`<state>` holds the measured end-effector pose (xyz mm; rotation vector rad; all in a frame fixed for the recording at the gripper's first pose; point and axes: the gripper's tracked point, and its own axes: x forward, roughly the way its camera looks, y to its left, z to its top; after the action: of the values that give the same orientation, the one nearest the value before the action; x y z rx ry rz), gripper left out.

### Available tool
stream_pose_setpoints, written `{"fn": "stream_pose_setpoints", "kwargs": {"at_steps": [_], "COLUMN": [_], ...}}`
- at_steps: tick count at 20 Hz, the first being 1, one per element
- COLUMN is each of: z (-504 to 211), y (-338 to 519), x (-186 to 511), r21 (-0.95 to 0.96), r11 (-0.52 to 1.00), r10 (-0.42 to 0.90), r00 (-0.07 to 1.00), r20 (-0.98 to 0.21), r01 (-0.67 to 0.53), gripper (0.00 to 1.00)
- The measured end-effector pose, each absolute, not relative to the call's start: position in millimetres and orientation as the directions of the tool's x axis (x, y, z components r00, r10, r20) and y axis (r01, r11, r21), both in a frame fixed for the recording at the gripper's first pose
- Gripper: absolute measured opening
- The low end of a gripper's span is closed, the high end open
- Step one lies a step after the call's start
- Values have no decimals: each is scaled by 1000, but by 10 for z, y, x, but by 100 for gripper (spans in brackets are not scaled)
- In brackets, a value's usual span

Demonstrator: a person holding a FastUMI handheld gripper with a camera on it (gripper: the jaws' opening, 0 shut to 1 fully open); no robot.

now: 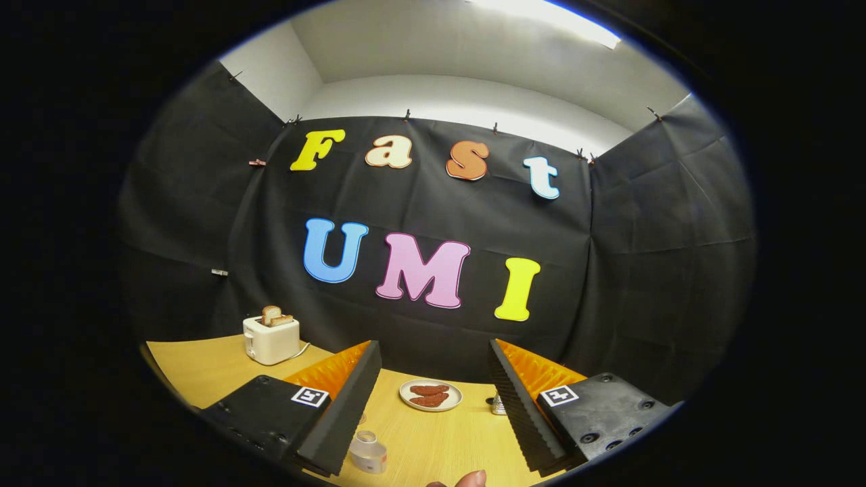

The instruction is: Take the bottle from table, then pour the juice into the cup, finally place the bottle on the coaster

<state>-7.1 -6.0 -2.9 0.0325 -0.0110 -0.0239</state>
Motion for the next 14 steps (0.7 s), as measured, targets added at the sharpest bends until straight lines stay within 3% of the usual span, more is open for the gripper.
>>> {"fn": "stream_pose_setpoints", "kwargs": {"at_steps": [6,14], "z": [-366,-1418], "y": [89,402], "x": [-141,-194], "r21": [93,145], "r11": [996,989], "r10": [-6,52], "r00": [1000,994], "r20": [-13,-96], "r01": [7,-38], "gripper": [97,97]}}
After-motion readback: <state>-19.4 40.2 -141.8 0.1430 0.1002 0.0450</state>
